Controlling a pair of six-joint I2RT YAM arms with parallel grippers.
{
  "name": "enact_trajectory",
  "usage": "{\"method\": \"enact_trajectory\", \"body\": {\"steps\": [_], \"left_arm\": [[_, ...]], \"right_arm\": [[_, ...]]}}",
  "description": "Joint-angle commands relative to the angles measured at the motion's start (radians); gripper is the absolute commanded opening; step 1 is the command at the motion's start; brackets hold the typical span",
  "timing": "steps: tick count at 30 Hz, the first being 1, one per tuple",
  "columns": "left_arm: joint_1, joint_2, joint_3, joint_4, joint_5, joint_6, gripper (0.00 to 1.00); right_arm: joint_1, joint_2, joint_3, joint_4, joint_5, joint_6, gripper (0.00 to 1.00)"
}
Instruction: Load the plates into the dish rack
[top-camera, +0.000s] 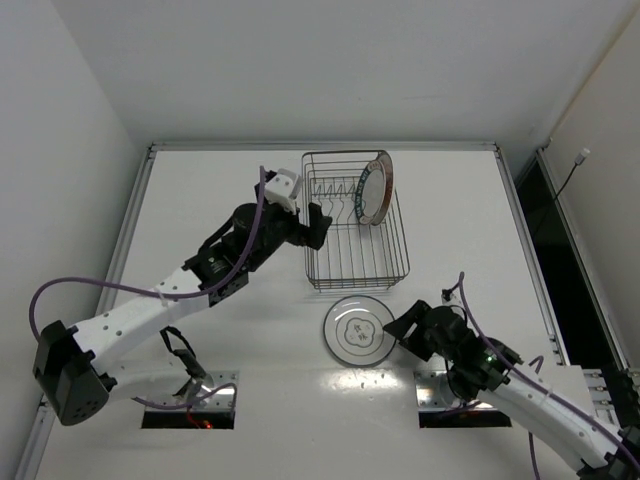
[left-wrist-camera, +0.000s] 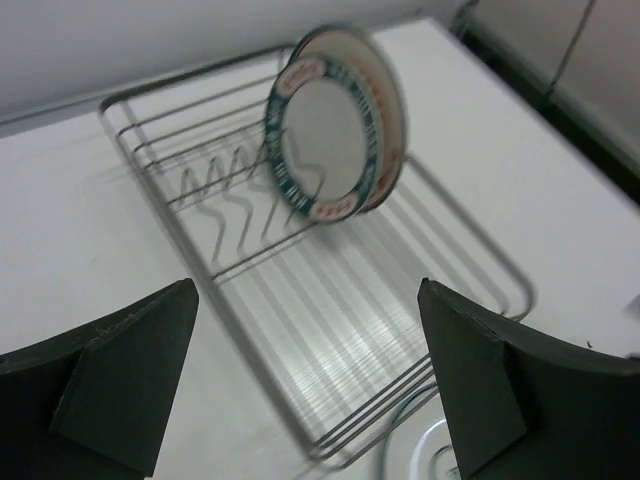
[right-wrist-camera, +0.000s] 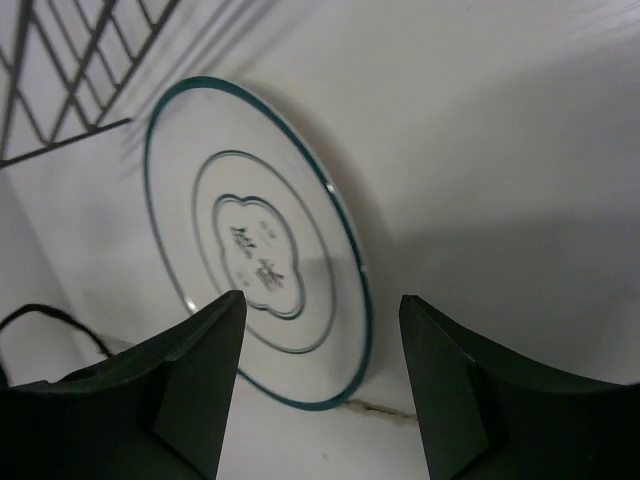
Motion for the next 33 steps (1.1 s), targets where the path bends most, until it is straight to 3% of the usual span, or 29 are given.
{"method": "enact_trajectory", "body": {"steps": [1,3,7,16,19,21,22,25,28,33], "left_arm": [[-0.005,-0.053,-0.08,-0.151,-0.097,0.155,0.91],[-0.005,-0.102,-0.14,-0.152,-0.131,0.175,0.93],[-0.031,-0.156,-0.154,-0.172,-0.253,0.202,1.0],[-0.031,-0.214,-0.206,-0.15,-0.376,0.23,1.0],[-0.031,-0.191,-0.195,-0.172,-0.476,0.21,1.0],[-0.031,-0.191,-0.195,-0.172,-0.516,0.201,1.0],[-0.031,-0.191,-0.195,-0.172,-0.541,0.201,1.0],[-0.031,-0.2,-0.205,-0.172,-0.562,0.201,1.0],[-0.031,-0.21,-0.214,-0.172,-0.59,0.201,1.0],[-0.031,-0.22,-0.225,-0.172,-0.685,0.19,1.0]], "right_arm": [[-0.001,-0.02,-0.107,0.091,-0.025,0.161,0.6],[-0.001,0.006,-0.139,0.133,-0.025,0.173,0.6],[0.009,0.18,-0.231,0.385,-0.068,0.264,0.56],[0.02,0.618,-0.105,0.484,-0.059,0.265,0.49],[0.041,0.751,-0.131,0.614,-0.081,0.311,0.43],[0.054,0.814,-0.115,0.605,-0.081,0.322,0.33],[0.063,0.828,-0.105,0.605,-0.081,0.333,0.22],[0.072,0.848,-0.085,0.593,-0.071,0.344,0.0],[0.103,0.816,-0.053,0.524,-0.061,0.335,0.0],[0.227,0.604,0.062,0.311,-0.05,0.319,0.0]]}}
